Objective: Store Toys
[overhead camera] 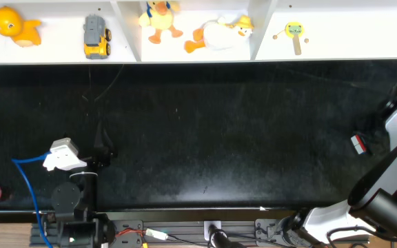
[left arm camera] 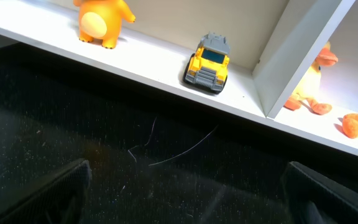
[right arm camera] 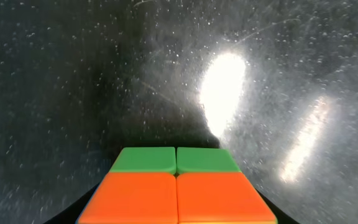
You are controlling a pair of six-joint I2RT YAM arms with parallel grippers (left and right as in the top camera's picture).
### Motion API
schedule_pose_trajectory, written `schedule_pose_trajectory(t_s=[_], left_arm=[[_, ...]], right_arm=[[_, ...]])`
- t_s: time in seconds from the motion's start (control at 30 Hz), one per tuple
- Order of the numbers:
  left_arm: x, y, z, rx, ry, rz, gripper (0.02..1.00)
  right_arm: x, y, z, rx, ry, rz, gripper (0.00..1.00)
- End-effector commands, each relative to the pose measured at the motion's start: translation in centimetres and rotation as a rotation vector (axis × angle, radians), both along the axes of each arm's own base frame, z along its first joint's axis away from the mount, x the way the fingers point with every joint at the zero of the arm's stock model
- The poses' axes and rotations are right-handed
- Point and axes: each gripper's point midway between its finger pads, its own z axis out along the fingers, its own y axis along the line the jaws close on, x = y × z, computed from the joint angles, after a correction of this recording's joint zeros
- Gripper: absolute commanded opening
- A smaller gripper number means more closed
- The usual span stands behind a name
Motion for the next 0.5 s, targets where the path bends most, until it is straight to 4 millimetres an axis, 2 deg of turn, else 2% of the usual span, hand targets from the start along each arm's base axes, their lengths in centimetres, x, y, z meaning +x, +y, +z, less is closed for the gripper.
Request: schedule_pose_trajectory(t_s=[0.03,0.17,0.27,0.4,0.5], left_arm=[[0.0,-0.1,0.1,-0.003,-0.007,-0.005,0.996],[0.0,-0.1,0.1,-0.003,-0.007,-0.005,0.998],[0.0,-0.1,0.1,-0.003,-0.007,-0.005,0.998],[0.0,-0.1,0.1,-0.003,-0.007,-0.005,0.998],[0.0,-0.1,0.1,-0.003,-0.007,-0.005,0.998]], right_arm=[[3.0,-1.3,3.7,-0.049,-0.06,0.078,0.316],[5.2,-1.1,7.1,-0.078,-0.086,0.167,0.163],[7.5,-0.1,10.3,-0.097,-0.13,0.286,0.051],[10.5,2.5,14.4,-0.124,-0.213,0.511,0.045],[11.6,4.2,16.9,-0.18,-0.27,0.619,0.047]])
